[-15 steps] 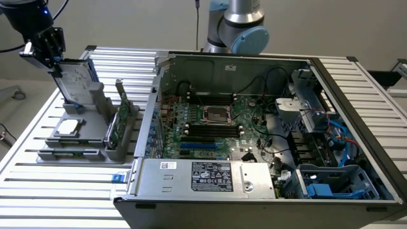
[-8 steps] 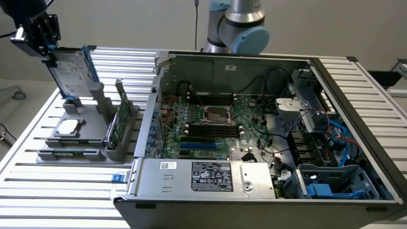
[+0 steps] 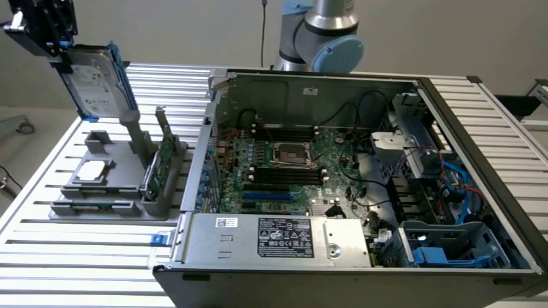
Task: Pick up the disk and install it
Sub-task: 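Pick up the disk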
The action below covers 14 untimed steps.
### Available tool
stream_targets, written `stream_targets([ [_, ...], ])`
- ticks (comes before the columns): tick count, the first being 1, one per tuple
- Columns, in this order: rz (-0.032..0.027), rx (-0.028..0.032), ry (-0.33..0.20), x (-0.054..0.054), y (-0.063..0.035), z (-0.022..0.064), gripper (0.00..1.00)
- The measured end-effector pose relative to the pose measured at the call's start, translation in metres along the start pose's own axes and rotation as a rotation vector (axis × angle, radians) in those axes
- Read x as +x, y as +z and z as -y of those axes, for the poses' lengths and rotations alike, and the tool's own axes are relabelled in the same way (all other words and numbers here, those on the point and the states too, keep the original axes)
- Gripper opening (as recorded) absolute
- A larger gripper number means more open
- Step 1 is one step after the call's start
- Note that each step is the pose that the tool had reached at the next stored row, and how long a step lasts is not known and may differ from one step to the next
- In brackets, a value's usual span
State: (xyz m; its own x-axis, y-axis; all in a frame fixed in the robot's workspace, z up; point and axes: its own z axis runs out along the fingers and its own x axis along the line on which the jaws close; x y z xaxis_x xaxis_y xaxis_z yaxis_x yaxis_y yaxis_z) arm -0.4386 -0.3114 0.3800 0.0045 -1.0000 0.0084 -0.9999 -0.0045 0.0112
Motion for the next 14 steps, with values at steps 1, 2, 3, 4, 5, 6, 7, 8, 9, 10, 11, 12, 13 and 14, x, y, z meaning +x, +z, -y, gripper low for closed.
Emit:
stream_targets([
  [1, 0.0001, 0.0, -0.001, 0.001, -0.0044, 0.0022, 0.33],
  [2, 0.0001, -0.0001, -0.002, 0.002, -0.009, 0.0046, 0.33],
  [3, 0.0001, 0.0, -0.003, 0.002, -0.0134, 0.0069, 0.33],
  [4, 0.0002, -0.0001, -0.004, 0.003, -0.0179, 0.0094, 0.33],
  [5, 0.0001, -0.0002, -0.005, 0.004, -0.0226, 0.012, 0.33],
  [6, 0.0001, -0.0002, -0.005, 0.005, -0.0271, 0.0147, 0.33],
  [7, 0.0002, -0.0002, -0.006, 0.006, -0.0319, 0.0175, 0.33],
  [8, 0.0001, -0.0004, -0.006, 0.007, -0.0364, 0.0204, 0.33],
  [9, 0.0003, -0.0005, -0.006, 0.008, -0.041, 0.0245, 0.33],
  [10, 0.0006, -0.0006, -0.006, 0.009, -0.0455, 0.0289, 0.33],
  [11, 0.0013, -0.0006, -0.006, 0.01, -0.05, 0.0334, 0.33],
  [12, 0.0019, -0.0006, -0.006, 0.011, -0.0545, 0.038, 0.33],
  [13, 0.0025, -0.0009, -0.006, 0.012, -0.0589, 0.0424, 0.33],
  [14, 0.0034, -0.0008, -0.006, 0.013, -0.0632, 0.0469, 0.33],
])
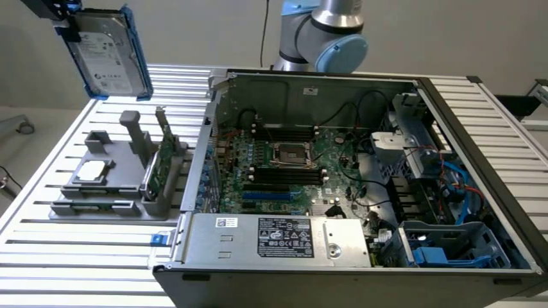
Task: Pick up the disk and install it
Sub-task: 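Pick up the disk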
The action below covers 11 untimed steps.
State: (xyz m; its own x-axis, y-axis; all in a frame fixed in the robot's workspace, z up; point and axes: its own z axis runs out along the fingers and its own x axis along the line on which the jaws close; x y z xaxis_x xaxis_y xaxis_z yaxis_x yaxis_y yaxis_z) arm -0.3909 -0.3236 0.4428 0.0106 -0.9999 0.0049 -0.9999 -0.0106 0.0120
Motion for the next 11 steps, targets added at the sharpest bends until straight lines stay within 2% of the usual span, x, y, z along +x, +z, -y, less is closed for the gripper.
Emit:
stream_targets([
  [11, 0.0116, -0.0006, 0.0, 0.008, -0.0413, 0.0494, 0.33],
])
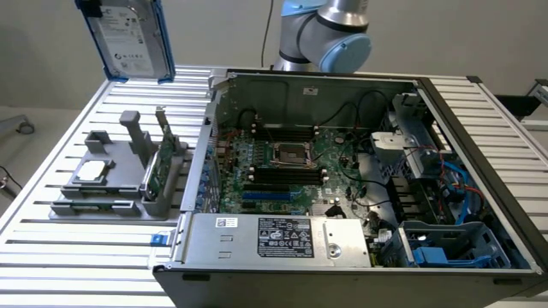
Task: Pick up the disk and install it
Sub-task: 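Pick up the disk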
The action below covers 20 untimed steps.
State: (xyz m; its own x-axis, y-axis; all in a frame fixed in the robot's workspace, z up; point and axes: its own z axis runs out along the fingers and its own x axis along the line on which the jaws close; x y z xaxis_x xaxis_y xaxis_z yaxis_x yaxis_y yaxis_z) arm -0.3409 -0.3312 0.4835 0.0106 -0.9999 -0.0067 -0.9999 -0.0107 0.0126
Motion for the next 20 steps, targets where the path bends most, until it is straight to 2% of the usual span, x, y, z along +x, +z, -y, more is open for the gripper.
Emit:
stream_targets([
  [4, 0.0029, -0.0003, 0.0, 0.003, -0.0113, 0.0182, 0.33],
  [6, 0.0042, -0.0003, 0.0, 0.004, -0.0138, 0.0272, 0.33],
  [20, 0.0064, -0.0007, 0.0, 0.026, -0.016, 0.0905, 0.33],
])
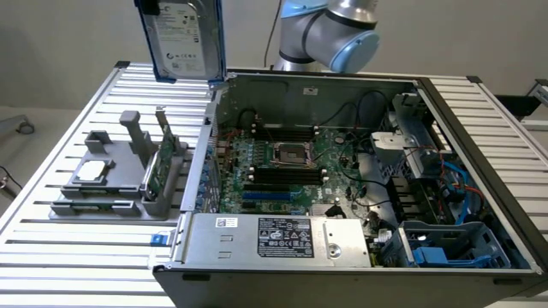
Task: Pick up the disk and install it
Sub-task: 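Pick up the disk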
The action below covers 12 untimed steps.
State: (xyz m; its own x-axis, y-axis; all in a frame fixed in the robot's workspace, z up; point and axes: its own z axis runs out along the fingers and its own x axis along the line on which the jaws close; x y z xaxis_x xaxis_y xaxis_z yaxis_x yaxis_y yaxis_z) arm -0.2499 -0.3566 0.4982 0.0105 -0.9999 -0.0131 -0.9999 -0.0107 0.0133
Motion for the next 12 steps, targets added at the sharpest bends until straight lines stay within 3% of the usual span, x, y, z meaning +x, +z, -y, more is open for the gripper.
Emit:
stream_targets([
  [12, 0.0002, -0.0005, 0.0, 0.02, -0.0014, 0.0546, 0.33],
])
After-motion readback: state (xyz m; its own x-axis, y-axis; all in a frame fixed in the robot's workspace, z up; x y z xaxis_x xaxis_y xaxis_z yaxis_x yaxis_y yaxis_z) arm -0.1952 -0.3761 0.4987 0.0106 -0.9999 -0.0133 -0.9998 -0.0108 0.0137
